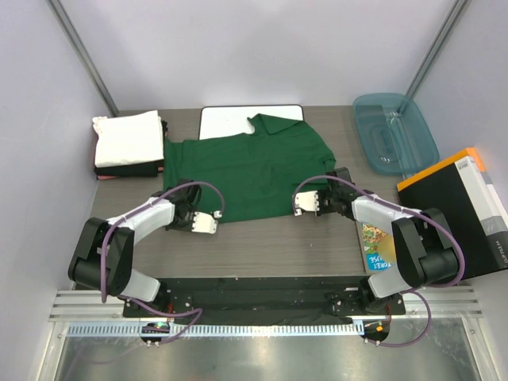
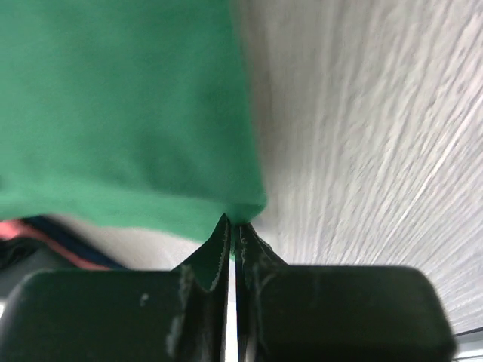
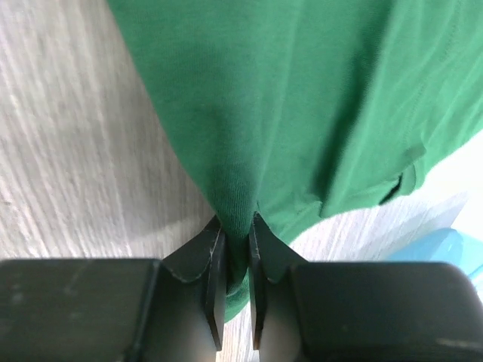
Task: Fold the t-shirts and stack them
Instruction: Fold the flattened tshirt in 1/3 of the way
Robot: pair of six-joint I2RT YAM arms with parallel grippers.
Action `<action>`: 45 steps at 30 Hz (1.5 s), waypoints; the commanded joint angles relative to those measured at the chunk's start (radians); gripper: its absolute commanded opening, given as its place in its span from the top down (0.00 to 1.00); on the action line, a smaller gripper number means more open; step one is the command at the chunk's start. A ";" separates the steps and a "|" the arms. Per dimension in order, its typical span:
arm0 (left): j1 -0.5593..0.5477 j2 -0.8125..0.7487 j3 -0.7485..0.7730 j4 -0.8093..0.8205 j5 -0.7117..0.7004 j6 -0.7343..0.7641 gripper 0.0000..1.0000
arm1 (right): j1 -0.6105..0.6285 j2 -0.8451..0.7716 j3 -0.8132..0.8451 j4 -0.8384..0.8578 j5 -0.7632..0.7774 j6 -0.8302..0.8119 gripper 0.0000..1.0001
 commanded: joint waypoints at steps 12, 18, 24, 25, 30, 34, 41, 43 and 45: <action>-0.005 -0.223 0.297 -0.124 0.014 0.078 1.00 | -0.036 -0.136 0.265 0.002 0.100 0.055 0.99; -0.003 -0.252 0.383 -0.035 -0.027 0.101 1.00 | -0.056 -0.204 0.311 0.091 0.108 0.052 0.99; -0.005 -0.391 0.451 -0.068 -0.021 0.093 1.00 | -0.058 -0.401 0.337 -0.012 0.105 0.033 0.99; -0.005 -0.422 0.439 -0.069 -0.020 0.111 1.00 | -0.058 -0.435 0.337 -0.030 0.094 0.028 0.99; -0.005 -0.620 0.455 -0.050 -0.035 0.128 1.00 | -0.059 -0.642 0.357 -0.064 0.088 0.011 0.99; -0.005 -0.656 0.491 0.071 -0.052 0.164 1.00 | -0.058 -0.672 0.404 0.036 0.108 0.019 0.99; 0.019 -0.444 0.687 0.183 -0.043 0.257 1.00 | -0.058 -0.501 0.542 0.232 0.173 0.011 0.99; 0.021 -0.354 0.719 0.186 -0.034 0.262 1.00 | -0.064 -0.434 0.547 0.282 0.168 0.012 0.99; 0.026 -0.289 0.776 0.157 -0.032 0.279 1.00 | -0.068 -0.374 0.535 0.318 0.151 0.011 0.99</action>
